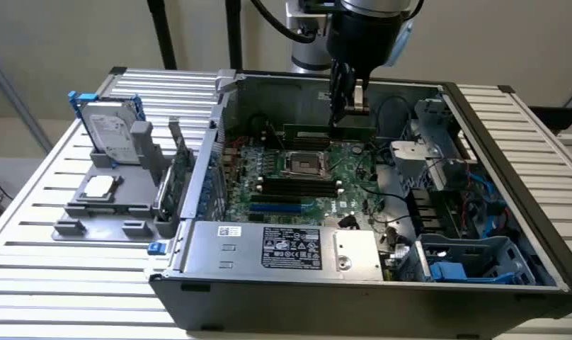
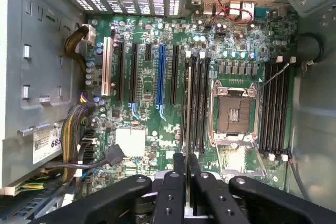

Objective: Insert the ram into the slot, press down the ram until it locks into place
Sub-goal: 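Insert the ram into the slot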

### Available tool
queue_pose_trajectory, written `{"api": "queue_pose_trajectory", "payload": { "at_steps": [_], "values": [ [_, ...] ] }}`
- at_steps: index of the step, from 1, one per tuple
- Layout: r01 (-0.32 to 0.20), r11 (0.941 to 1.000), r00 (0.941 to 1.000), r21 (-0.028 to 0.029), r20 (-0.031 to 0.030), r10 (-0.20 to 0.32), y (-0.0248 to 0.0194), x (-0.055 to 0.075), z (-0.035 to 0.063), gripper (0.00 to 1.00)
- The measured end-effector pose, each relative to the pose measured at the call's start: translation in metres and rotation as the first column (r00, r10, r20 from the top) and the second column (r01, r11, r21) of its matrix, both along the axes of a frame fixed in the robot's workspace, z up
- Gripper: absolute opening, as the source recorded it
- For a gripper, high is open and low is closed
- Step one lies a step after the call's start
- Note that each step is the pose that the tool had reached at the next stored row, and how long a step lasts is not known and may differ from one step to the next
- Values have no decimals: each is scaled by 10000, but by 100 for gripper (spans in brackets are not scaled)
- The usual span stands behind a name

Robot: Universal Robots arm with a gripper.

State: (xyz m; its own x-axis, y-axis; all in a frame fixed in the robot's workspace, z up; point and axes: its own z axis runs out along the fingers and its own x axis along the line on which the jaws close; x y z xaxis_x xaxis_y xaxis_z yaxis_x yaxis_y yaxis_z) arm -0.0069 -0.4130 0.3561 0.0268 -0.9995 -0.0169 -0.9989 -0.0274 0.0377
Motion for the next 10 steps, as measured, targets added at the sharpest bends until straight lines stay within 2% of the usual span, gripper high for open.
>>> {"api": "queue_pose_trajectory", "payload": {
  "at_steps": [10],
  "values": [
    [0, 10000, 10000, -1, 0, 0, 0, 0, 0, 13]
  ]
}}
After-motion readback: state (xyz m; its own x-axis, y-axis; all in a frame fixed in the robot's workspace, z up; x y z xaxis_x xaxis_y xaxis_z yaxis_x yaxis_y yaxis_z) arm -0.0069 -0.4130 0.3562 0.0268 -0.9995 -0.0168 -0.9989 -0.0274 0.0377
